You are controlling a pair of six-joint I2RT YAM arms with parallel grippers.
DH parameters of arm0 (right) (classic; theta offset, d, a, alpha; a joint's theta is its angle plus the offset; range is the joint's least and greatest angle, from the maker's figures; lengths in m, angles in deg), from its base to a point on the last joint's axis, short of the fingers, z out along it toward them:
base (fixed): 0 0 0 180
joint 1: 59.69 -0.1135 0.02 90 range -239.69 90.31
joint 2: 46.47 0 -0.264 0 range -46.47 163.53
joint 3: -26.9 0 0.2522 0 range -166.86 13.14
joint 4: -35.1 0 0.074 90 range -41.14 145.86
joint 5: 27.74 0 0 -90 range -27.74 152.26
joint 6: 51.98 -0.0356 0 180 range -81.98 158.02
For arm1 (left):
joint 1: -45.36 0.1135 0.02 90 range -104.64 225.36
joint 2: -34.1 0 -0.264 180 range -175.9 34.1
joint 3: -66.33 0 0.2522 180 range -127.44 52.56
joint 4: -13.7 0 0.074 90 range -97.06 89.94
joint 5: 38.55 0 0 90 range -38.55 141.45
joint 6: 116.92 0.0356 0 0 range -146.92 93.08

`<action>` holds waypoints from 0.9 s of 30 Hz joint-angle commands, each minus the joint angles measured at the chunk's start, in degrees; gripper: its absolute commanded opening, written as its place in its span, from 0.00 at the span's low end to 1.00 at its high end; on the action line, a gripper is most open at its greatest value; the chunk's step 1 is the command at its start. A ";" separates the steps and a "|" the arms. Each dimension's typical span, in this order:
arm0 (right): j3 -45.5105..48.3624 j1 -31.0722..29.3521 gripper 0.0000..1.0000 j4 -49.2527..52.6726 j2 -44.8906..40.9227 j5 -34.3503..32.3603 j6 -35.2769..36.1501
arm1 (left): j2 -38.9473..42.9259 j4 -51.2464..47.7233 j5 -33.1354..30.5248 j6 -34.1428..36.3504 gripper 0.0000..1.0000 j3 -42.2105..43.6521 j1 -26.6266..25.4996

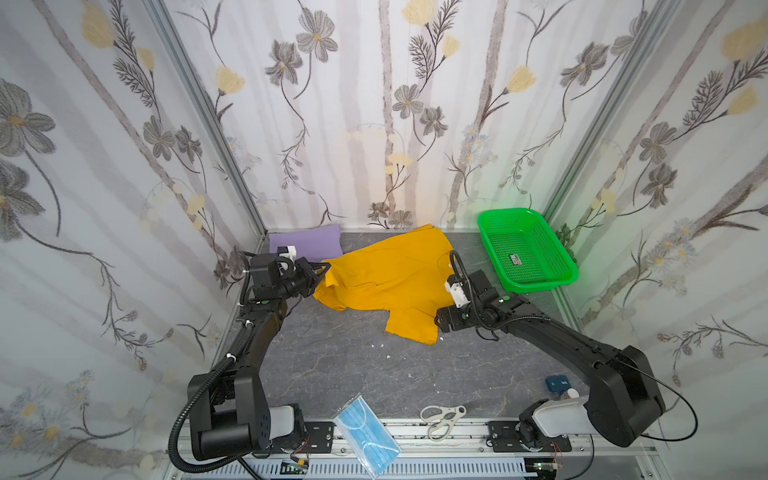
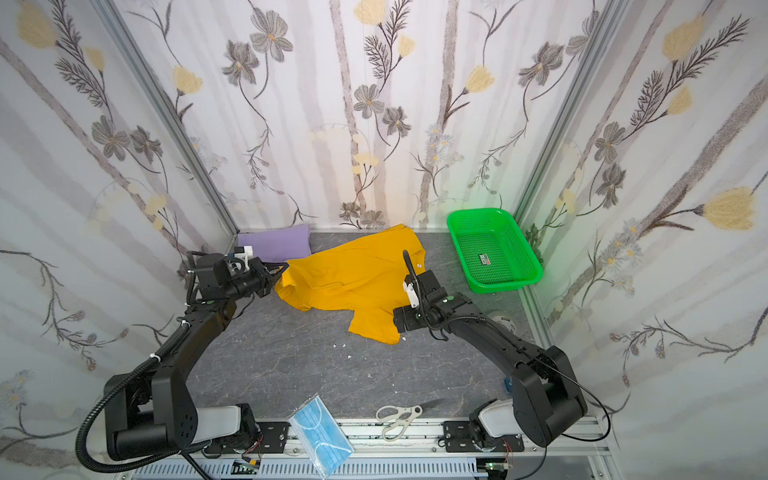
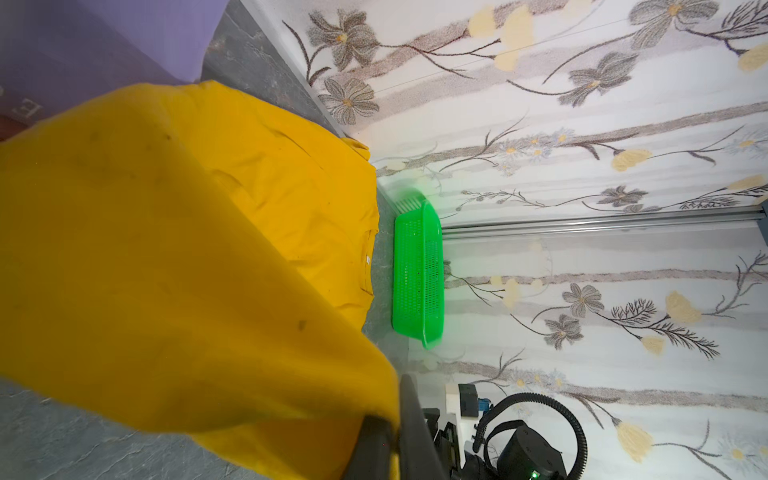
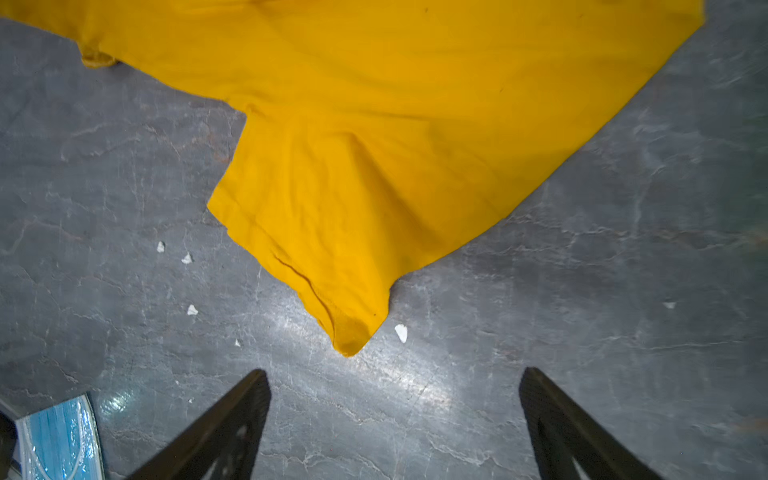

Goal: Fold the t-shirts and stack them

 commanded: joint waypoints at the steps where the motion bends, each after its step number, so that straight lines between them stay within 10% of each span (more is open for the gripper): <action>1: 2.45 -3.03 0.88 -7.02 1.61 1.14 -4.09 | 0.25 3.03 -1.35 1.75 0.00 1.02 -0.03; 14: 3.18 -5.35 0.51 -17.15 15.19 4.86 -8.42 | 2.53 -3.20 -3.01 5.64 0.00 1.50 1.97; 22: 1.98 -4.28 0.51 -18.17 17.35 3.65 -9.43 | 2.45 -3.12 -2.54 5.71 0.00 1.53 2.45; 27: 0.86 -4.64 0.28 -15.14 19.41 1.47 -9.03 | 2.61 -6.04 -3.70 6.42 0.00 1.78 3.19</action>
